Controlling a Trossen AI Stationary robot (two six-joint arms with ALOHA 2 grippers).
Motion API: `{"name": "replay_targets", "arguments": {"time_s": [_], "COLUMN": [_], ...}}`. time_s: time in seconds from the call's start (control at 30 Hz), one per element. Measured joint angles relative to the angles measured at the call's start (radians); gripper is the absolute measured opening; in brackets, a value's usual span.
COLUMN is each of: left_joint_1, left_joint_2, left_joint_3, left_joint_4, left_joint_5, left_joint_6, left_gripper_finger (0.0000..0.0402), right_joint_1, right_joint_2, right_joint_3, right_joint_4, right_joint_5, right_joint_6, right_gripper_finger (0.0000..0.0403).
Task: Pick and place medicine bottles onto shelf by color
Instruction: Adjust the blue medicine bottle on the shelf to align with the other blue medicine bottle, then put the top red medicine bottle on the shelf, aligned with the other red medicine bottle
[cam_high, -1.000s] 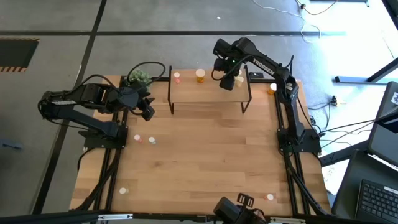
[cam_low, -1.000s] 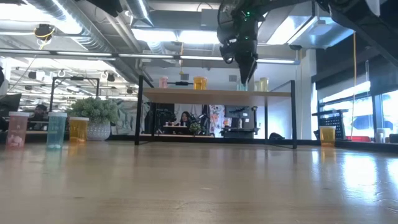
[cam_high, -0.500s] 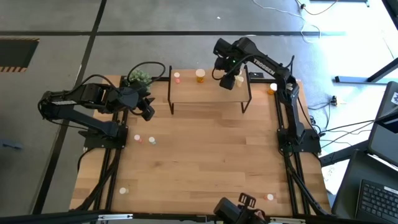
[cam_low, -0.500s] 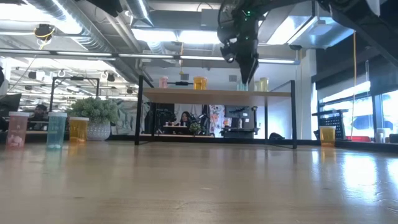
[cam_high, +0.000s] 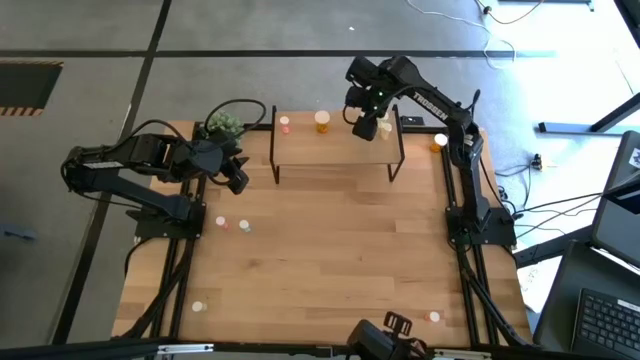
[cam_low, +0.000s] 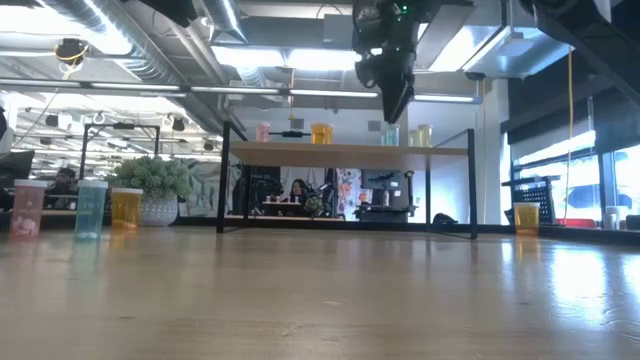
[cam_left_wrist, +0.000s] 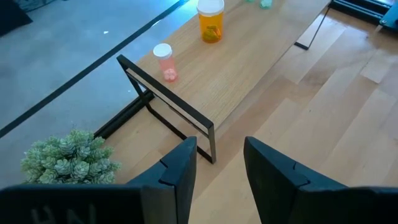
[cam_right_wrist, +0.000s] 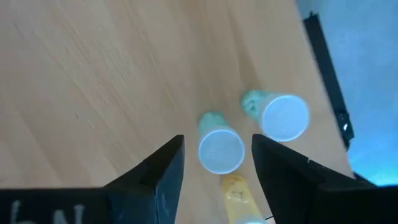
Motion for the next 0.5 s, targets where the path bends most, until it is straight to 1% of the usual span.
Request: {"name": "replay_targets", "arguments": {"time_s": [0.13, 0.37, 0.5], "left_joint_1": [0.000, 0.000, 0.000], "left_joint_2": [0.000, 0.000, 0.000], "left_joint_3": [0.000, 0.000, 0.000], "left_joint_4": [0.000, 0.000, -0.004], "left_joint_5": [0.000, 0.000, 0.000], "left_joint_6": [0.000, 0.000, -0.001], "left_gripper_finger": [0.0128, 0.0128, 0.0128], "right_joint_1": [0.000, 0.000, 0.009], "right_joint_2": [-0.001, -0.054, -0.108], "right_joint_3": [0.043, 0.041, 0.041], "right_joint_4": [0.001, -0.002, 0.000], "right_joint_5": [0.000, 0.001, 0.001], "right_joint_6": [0.000, 0.024, 0.049], "right_gripper_finger": [0.0190, 0.0191, 0.0191]}}
